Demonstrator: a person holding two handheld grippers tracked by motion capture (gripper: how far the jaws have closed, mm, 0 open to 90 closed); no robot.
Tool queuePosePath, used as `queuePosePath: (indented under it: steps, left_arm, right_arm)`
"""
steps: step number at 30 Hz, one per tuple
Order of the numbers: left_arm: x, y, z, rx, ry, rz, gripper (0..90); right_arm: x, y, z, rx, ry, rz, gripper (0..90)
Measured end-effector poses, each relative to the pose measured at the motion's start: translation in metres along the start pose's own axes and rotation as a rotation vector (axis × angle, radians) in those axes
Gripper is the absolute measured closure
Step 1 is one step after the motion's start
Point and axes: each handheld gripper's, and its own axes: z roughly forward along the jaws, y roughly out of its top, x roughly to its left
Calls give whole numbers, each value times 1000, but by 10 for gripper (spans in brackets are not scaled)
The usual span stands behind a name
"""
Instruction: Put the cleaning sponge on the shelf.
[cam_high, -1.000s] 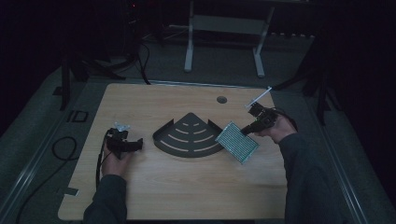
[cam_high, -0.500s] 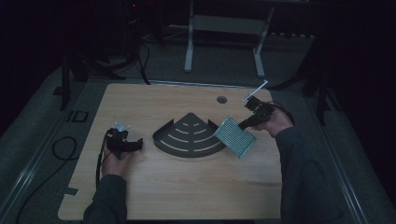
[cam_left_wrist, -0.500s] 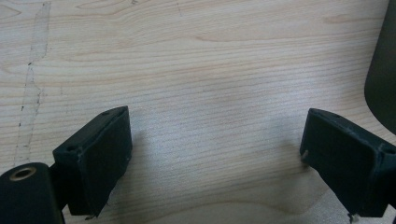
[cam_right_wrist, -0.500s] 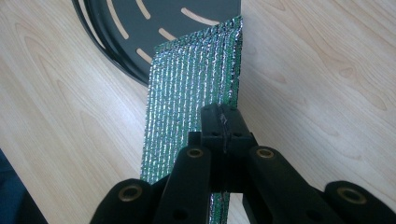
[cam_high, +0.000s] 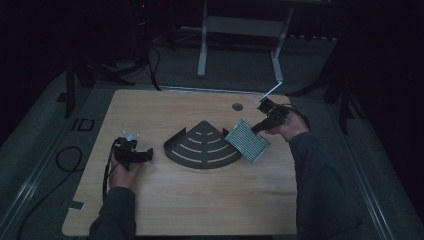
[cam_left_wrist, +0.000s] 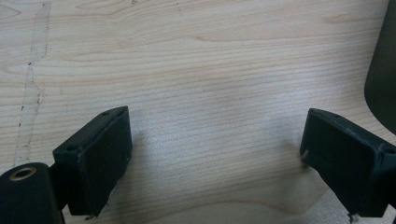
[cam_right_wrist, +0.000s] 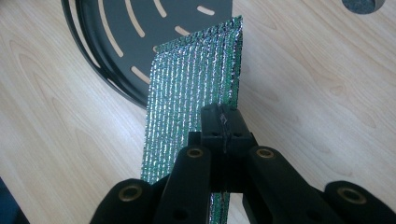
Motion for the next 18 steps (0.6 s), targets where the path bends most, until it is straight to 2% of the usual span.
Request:
queuePosePath:
  steps: [18]
  left_arm:
    - [0,0,0,1,0,1,94]
  right_arm:
    - [5,23,9,-10,16,-5,900]
